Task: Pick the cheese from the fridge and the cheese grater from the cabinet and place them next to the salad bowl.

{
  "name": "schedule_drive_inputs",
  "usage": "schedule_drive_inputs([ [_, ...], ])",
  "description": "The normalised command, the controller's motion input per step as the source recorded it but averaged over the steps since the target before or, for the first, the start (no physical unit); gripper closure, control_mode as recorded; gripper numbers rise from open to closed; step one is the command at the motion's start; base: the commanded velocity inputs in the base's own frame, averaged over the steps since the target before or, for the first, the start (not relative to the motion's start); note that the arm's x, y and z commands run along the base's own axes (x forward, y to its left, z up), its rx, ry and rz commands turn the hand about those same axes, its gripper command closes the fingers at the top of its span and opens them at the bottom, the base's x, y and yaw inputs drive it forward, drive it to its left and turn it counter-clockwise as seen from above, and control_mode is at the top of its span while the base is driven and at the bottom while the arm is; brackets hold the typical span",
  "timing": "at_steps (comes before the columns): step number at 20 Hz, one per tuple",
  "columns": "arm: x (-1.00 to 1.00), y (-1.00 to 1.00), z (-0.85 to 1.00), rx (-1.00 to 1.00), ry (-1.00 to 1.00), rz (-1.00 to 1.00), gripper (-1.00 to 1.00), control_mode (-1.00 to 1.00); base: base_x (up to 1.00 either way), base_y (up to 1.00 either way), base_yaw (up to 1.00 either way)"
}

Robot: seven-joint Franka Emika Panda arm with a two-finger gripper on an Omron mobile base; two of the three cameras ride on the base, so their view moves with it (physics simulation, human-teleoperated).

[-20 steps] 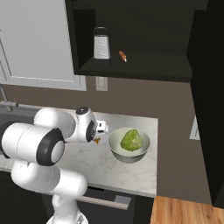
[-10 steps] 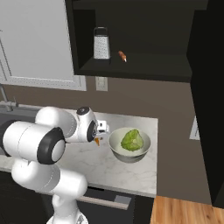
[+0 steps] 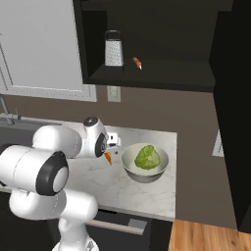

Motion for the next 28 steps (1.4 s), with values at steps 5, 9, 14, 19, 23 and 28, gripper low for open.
schedule_drive_inputs([
  [5, -0.16, 0.08, 0.54, 0.0, -0.01, 0.0, -1.0, -1.0, 0.0, 0.0, 0.0],
  [9, -0.19, 0.03, 0.56, 0.01, -0.07, 0.0, -1.0, -1.0, 0.0, 0.0, 0.0],
  [14, -0.24, 0.0, 0.66, 0.04, -0.1, 0.0, -1.0, -1.0, 0.0, 0.0, 0.0],
  [19, -0.2, -0.01, 0.7, 0.06, -0.01, -0.03, -1.0, -1.0, 0.0, 0.0, 0.0],
  [23, -0.2, -0.07, 0.72, 0.07, 0.0, -0.06, -1.0, -1.0, 0.0, 0.0, 0.0],
  [28, -0.18, -0.13, 0.72, 0.08, 0.0, -0.08, -1.0, -1.0, 0.0, 0.0, 0.0],
])
